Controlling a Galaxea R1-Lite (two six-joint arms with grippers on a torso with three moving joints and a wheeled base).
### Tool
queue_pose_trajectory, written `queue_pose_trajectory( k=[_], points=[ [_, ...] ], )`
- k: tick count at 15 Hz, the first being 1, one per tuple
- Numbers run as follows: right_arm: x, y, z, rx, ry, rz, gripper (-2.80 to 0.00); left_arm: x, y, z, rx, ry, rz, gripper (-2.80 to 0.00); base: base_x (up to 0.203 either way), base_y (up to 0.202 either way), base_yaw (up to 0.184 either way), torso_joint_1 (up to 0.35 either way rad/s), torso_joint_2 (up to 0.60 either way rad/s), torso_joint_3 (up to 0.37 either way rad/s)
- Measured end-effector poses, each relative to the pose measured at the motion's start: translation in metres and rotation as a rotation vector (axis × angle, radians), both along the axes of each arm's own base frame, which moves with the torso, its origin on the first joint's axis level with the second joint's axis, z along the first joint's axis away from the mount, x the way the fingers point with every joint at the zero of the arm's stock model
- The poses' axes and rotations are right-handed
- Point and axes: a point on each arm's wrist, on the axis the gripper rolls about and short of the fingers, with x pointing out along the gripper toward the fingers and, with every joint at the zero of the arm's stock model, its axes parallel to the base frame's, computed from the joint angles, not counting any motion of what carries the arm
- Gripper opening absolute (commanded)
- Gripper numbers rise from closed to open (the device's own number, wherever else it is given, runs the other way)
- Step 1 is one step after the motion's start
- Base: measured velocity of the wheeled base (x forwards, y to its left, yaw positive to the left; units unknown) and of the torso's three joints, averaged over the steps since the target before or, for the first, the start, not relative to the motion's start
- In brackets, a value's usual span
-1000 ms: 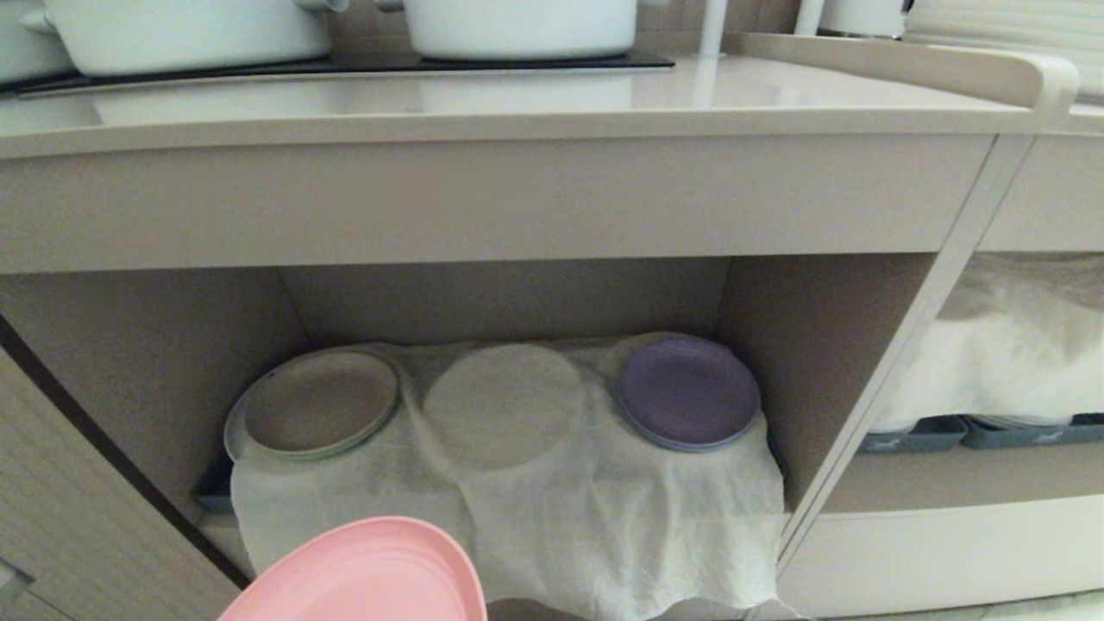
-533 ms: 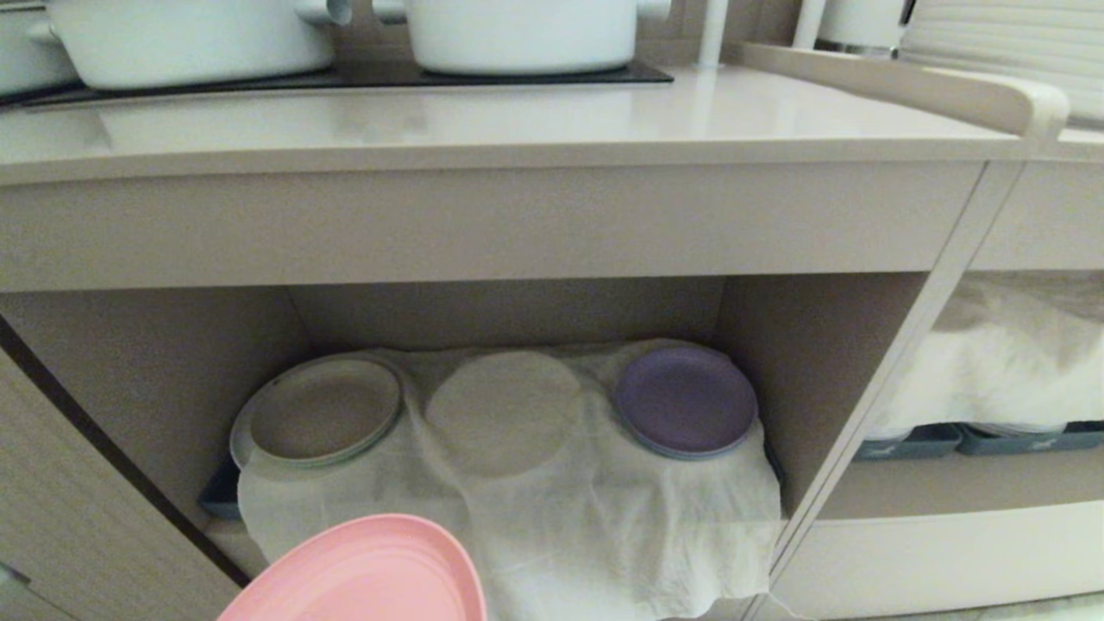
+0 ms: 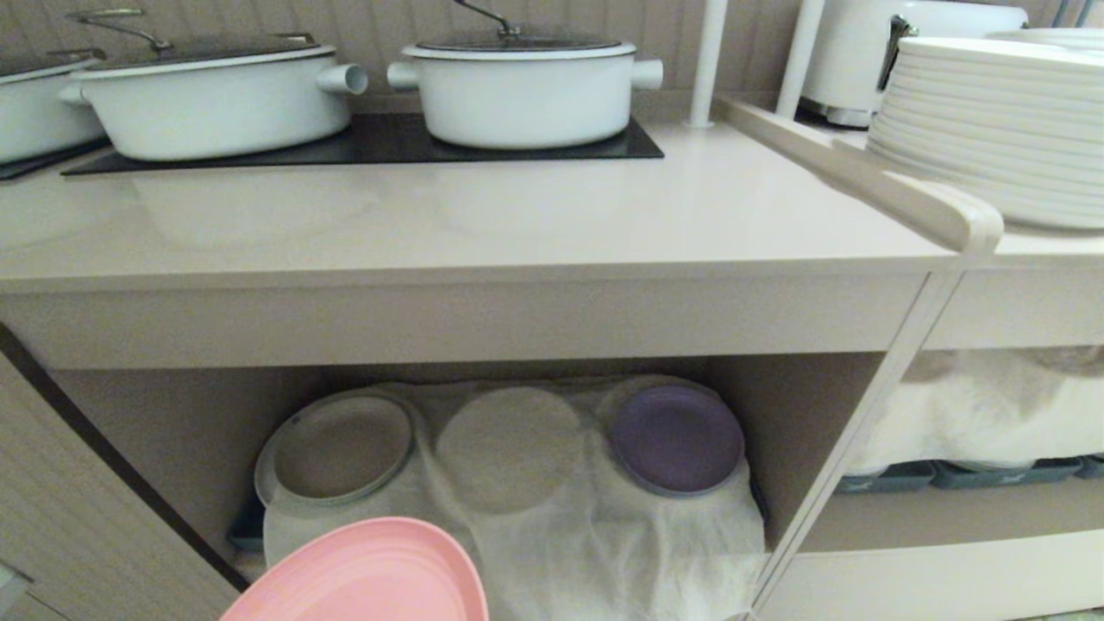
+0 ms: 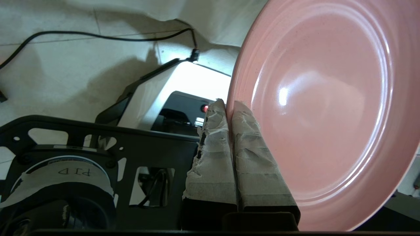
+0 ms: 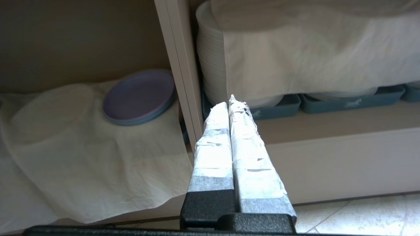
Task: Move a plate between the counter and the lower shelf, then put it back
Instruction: Put the plate
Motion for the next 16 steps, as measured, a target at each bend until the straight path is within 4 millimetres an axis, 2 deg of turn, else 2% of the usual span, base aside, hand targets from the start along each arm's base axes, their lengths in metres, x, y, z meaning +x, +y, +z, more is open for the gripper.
queue_pose_trajectory(
  k=[16],
  points=[
    [0.0,0.0,0.0001,-0.001,-0.001,0.0,-2.8,0.0021,-0.0008,0.0023,-0.009,-0.014,0.013,-2.8,0.0,0.0,0.0,0.224,-0.51,-0.285]
  ],
)
